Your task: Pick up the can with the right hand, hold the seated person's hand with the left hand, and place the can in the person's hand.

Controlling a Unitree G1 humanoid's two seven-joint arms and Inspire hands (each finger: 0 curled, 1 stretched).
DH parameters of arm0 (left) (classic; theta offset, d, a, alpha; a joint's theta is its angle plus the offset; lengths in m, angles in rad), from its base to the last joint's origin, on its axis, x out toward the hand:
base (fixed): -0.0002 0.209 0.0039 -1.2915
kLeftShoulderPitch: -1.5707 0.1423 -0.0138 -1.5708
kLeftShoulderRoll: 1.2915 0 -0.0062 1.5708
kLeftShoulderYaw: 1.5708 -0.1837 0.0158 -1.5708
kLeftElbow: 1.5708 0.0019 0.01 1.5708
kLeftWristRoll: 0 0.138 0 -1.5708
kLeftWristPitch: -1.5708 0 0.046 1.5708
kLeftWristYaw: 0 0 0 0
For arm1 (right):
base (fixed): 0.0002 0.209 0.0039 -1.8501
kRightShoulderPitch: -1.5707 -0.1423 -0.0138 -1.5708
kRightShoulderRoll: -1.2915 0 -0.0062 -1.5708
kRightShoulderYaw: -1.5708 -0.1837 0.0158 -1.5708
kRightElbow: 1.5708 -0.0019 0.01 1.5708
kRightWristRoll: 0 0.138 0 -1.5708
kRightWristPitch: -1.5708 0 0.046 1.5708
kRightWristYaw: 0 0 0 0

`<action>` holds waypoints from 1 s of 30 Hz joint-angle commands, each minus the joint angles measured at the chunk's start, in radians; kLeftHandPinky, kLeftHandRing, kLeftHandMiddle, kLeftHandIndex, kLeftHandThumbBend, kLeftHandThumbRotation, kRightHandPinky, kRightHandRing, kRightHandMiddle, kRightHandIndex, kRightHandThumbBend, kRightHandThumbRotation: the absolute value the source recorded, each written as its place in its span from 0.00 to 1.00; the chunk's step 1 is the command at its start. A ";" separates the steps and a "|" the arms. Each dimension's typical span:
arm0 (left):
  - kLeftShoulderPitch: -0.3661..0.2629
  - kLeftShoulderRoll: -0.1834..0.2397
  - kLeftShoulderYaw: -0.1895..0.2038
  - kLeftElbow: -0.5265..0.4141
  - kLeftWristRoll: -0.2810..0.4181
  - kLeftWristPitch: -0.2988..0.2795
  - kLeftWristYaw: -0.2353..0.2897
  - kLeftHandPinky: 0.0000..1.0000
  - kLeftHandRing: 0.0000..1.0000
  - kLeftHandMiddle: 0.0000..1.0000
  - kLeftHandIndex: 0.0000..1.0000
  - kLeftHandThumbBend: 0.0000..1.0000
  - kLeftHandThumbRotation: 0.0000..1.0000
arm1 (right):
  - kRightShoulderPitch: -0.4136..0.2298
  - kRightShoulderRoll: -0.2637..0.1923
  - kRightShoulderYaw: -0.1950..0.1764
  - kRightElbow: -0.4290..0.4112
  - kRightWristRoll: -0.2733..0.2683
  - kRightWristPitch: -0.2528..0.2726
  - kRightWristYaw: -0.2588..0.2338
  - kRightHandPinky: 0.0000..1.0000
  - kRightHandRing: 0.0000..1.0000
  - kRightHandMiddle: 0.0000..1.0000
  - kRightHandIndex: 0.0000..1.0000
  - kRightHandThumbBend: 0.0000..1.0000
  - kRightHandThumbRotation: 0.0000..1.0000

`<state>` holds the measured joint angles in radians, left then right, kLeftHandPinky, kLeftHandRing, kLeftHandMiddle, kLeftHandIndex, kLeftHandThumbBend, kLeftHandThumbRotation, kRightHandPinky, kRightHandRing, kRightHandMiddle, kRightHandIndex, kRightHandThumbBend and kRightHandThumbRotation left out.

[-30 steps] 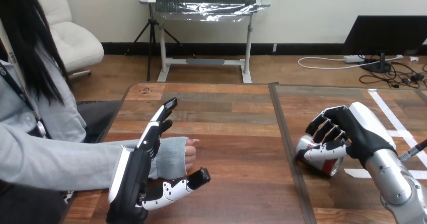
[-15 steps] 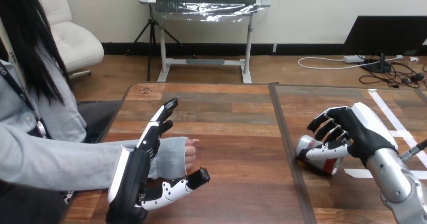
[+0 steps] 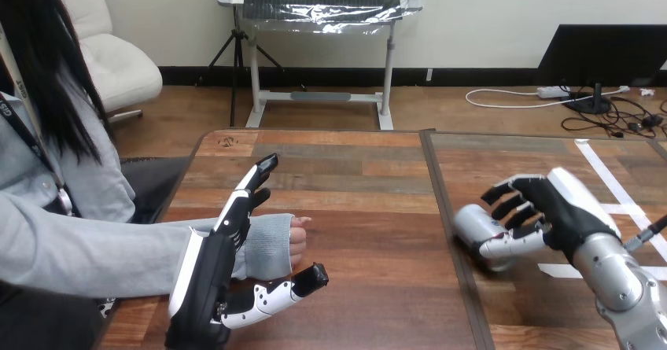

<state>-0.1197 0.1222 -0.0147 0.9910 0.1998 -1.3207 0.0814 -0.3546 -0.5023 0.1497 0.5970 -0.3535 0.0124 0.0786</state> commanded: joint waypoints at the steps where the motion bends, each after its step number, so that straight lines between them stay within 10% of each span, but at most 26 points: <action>1: -0.039 0.014 0.011 -0.034 -0.023 -0.020 -0.008 0.90 0.95 0.94 0.91 1.00 0.48 | -0.052 0.016 -0.007 0.031 0.011 0.009 0.012 0.58 0.66 0.68 0.74 0.87 0.00; 30: -0.049 0.013 0.009 -0.028 -0.061 -0.014 -0.052 0.92 0.96 0.94 0.91 1.00 0.46 | -0.057 0.013 -0.025 -0.019 0.037 0.052 0.027 0.59 0.67 0.70 0.77 0.85 0.06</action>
<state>-0.1196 0.1372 -0.0147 0.9910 0.1481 -1.3207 0.0322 -0.3480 -0.4976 0.1491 0.6297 -0.3211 0.0488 0.1155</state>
